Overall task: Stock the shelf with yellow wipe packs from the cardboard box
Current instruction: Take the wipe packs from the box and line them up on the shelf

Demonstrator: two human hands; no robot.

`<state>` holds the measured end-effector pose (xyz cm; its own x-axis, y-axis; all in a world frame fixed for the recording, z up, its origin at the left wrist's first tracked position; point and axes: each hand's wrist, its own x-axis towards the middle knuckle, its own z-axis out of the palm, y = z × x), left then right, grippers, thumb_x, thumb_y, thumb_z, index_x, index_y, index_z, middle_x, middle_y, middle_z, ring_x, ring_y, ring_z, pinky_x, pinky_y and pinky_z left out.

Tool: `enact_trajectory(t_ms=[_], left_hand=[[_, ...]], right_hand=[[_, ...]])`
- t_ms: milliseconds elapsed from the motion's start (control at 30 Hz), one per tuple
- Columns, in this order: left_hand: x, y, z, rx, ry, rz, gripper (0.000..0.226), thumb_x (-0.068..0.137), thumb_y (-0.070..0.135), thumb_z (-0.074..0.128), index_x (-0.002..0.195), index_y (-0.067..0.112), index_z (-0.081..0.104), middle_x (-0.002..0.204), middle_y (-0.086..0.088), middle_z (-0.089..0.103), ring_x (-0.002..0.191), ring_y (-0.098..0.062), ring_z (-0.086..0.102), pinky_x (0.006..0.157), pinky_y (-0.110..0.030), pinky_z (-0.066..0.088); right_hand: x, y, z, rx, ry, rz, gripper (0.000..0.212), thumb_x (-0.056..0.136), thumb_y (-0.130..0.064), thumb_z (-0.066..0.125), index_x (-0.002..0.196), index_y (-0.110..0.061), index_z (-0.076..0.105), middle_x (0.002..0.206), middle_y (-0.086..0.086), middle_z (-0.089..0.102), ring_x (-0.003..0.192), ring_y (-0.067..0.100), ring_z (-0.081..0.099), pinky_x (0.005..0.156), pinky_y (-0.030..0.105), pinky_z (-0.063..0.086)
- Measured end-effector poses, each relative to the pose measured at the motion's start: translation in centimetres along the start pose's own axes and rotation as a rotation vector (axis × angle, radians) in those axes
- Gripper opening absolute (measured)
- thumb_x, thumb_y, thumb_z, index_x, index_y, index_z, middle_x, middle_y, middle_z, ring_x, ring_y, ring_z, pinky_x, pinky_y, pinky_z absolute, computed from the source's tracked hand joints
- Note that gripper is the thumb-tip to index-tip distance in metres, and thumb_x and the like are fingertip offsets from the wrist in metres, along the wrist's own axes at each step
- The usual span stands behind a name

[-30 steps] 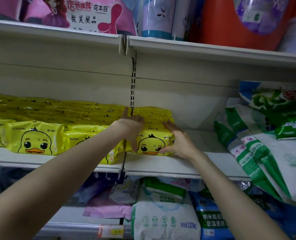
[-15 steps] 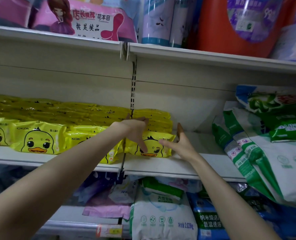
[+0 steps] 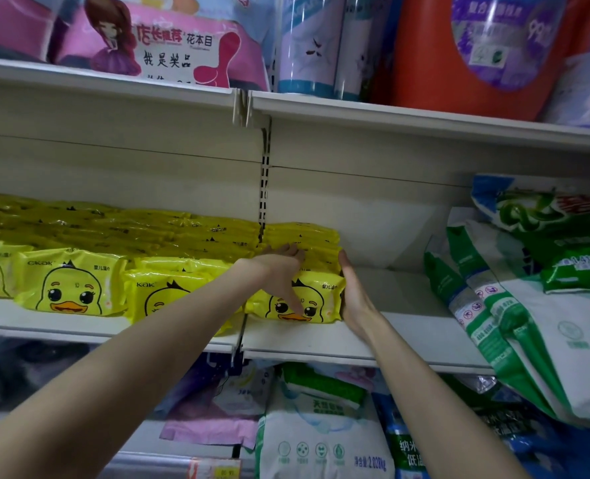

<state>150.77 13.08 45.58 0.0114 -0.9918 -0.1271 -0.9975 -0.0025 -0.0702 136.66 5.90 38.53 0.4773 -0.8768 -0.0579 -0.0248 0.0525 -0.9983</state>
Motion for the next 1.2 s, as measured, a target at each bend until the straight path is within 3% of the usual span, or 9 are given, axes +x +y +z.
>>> enact_trajectory(t_ms=[267,500,567,633,767,900,1000,1133,1200], left_hand=[[0.3,0.5,0.1,-0.031,0.011,0.005,0.118,0.072,0.056,0.071,0.15,0.007,-0.002,0.159,-0.01,-0.002,0.146,-0.024,-0.004,0.118,-0.046,0.005],[0.4,0.2,0.1,-0.025,0.01,0.007,0.119,0.071,0.057,0.072,0.15,0.008,-0.002,0.159,-0.008,-0.003,0.146,-0.023,-0.004,0.118,-0.046,0.006],[0.4,0.1,0.0,-0.028,0.007,0.003,0.121,0.068,0.059,0.072,0.15,0.01,-0.003,0.159,-0.007,-0.005,0.146,-0.022,-0.004,0.119,-0.046,0.006],[0.3,-0.2,-0.2,-0.044,0.002,0.0,0.126,0.064,0.061,0.075,0.15,0.012,-0.003,0.159,-0.005,-0.006,0.146,-0.02,-0.005,0.119,-0.044,0.005],[-0.8,-1.6,-1.2,-0.04,-0.004,-0.018,0.128,0.061,0.058,0.078,0.151,0.016,-0.002,0.159,-0.004,-0.004,0.146,-0.021,-0.002,0.119,-0.044,0.007],[-1.9,-2.9,-1.6,0.054,-0.034,-0.047,0.126,0.062,0.056,0.078,0.151,0.016,-0.002,0.159,-0.006,-0.001,0.146,-0.022,0.001,0.118,-0.046,-0.004],[-2.0,-2.6,-1.2,0.092,-0.05,-0.056,0.125,0.062,0.057,0.077,0.151,0.014,0.0,0.159,-0.008,0.0,0.146,-0.024,0.001,0.117,-0.047,-0.008],[-1.4,-2.3,-0.6,0.124,-0.05,-0.049,0.12,0.066,0.055,0.076,0.151,0.011,0.004,0.158,-0.011,0.001,0.146,-0.022,0.0,0.116,-0.049,-0.009],[-1.1,-2.3,-0.4,0.131,-0.047,-0.046,0.118,0.067,0.055,0.075,0.151,0.01,0.005,0.158,-0.011,0.001,0.146,-0.022,0.0,0.116,-0.05,-0.009]], right_hand=[[0.1,-0.3,0.5,0.076,-0.017,0.009,0.076,0.08,-0.079,0.03,0.129,-0.027,0.057,0.119,0.004,0.067,0.11,0.025,0.063,0.102,0.052,0.042],[1.8,1.2,-1.0,0.012,-0.047,-0.003,0.092,0.059,-0.093,0.045,0.136,-0.042,0.044,0.143,-0.007,0.047,0.131,0.021,0.044,0.112,0.056,0.026],[-0.6,-0.3,-0.4,-0.04,-0.055,-0.012,0.08,0.071,-0.081,0.05,0.139,-0.041,0.04,0.142,-0.016,0.039,0.132,0.011,0.034,0.114,0.051,0.021],[-1.4,-0.6,-0.9,-0.09,-0.018,-0.084,0.071,0.083,-0.058,0.056,0.144,-0.031,0.031,0.124,-0.013,0.041,0.119,0.007,0.035,0.11,0.038,0.026],[-2.8,-1.2,-1.7,-0.27,-0.013,-0.214,0.119,0.061,-0.045,0.082,0.15,-0.031,0.005,0.149,-0.007,0.033,0.132,0.013,0.037,0.106,0.03,0.034],[-3.0,-1.1,-1.8,-0.386,-0.082,-0.338,0.104,0.063,-0.005,0.085,0.135,-0.04,0.019,0.114,-0.024,0.051,0.102,-0.005,0.056,0.075,0.005,0.045],[-2.7,-0.7,-1.7,-0.424,-0.096,-0.373,0.108,0.06,-0.003,0.087,0.137,-0.041,0.02,0.112,-0.023,0.055,0.097,-0.01,0.058,0.076,0.006,0.046],[-2.4,-0.6,-1.5,-0.421,-0.092,-0.381,0.108,0.058,0.001,0.086,0.141,-0.032,0.026,0.116,-0.014,0.06,0.103,0.005,0.063,0.085,0.021,0.052],[-2.3,-0.6,-1.5,-0.413,-0.072,-0.381,0.107,0.059,0.003,0.085,0.14,-0.033,0.026,0.111,-0.016,0.061,0.096,-0.002,0.064,0.08,0.016,0.052]])
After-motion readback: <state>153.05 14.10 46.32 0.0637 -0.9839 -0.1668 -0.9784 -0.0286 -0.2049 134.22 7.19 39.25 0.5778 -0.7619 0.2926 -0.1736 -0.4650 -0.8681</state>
